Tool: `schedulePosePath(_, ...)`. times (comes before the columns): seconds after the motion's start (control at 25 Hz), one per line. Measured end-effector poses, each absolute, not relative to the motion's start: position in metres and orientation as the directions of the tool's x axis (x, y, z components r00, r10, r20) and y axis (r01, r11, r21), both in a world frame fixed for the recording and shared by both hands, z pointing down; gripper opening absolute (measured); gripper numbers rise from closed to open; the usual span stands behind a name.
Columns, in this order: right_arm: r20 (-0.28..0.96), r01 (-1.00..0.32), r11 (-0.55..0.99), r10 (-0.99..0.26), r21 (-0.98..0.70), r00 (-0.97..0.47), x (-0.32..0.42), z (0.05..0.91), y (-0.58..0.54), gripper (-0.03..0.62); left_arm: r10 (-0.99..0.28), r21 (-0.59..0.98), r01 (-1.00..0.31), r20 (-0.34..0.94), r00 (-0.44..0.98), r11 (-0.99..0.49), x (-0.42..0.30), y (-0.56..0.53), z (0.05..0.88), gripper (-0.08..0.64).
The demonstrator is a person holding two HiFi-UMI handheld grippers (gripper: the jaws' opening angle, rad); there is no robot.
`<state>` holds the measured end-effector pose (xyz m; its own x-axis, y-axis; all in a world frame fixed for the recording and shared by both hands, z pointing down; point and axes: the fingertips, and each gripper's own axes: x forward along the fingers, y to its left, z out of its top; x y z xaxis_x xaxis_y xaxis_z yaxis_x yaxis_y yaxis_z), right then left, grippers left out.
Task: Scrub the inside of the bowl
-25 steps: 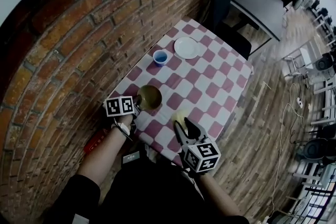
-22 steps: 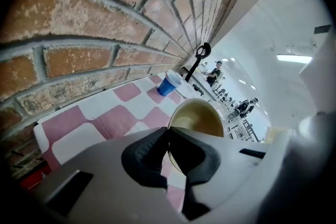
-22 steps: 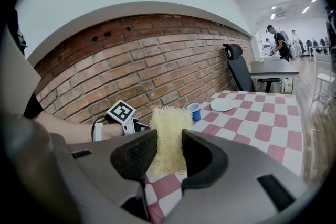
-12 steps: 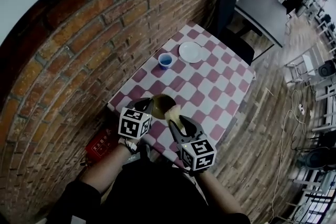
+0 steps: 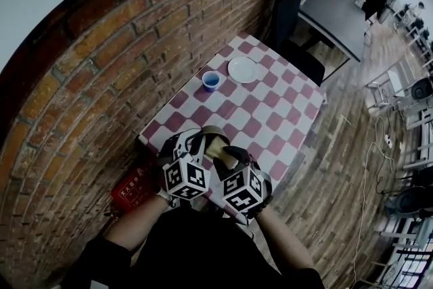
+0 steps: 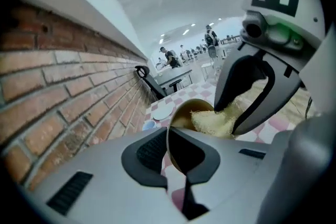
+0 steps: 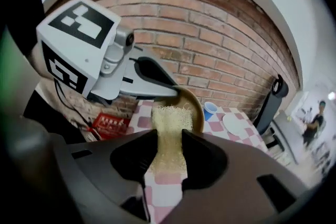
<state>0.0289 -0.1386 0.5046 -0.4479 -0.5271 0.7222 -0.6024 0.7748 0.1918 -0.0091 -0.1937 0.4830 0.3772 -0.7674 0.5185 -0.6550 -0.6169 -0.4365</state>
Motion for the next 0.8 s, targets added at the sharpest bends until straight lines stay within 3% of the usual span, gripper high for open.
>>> schedulePosePath(0.12, 0.752, -0.458, 0.794, -0.570, 0.400, -0.333, 0.028, 0.508, -0.137, 0.155, -0.797, -0.560, -0.573, 0.484, 0.360, -0.599, -0.001, -0.188, 0.476, 0.028)
schedulePosePath(0.2, 0.769, -0.387, 0.805, -0.569, 0.450, -0.292, 0.025, 0.515, -0.131, 0.155, -0.805, -0.584, -0.557, 0.473, 0.358, -0.591, -0.001, -0.185, 0.473, 0.028)
schedulePosePath(0.4, 0.775, -0.495, 0.793, -0.545, 0.354, -0.320, 0.024, 0.524, -0.124, 0.155, -0.808, -0.559, -0.588, 0.473, 0.352, -0.584, -0.007, -0.182, 0.470, 0.028)
schedulePosePath(0.64, 0.675, -0.749, 0.663, -0.550, -0.005, -0.492, 0.023, 0.509, -0.127, 0.155, -0.804, -0.398, -0.720, 0.454, 0.383, -0.568, -0.014, -0.173, 0.470, 0.028)
schedulePosePath(0.8, 0.539, -0.802, 0.490, -0.596, -0.343, -0.595, 0.029, 0.494, -0.133, 0.155, -0.800, -0.274, -0.783, 0.429, 0.419, -0.558, -0.016, -0.167, 0.468, 0.029)
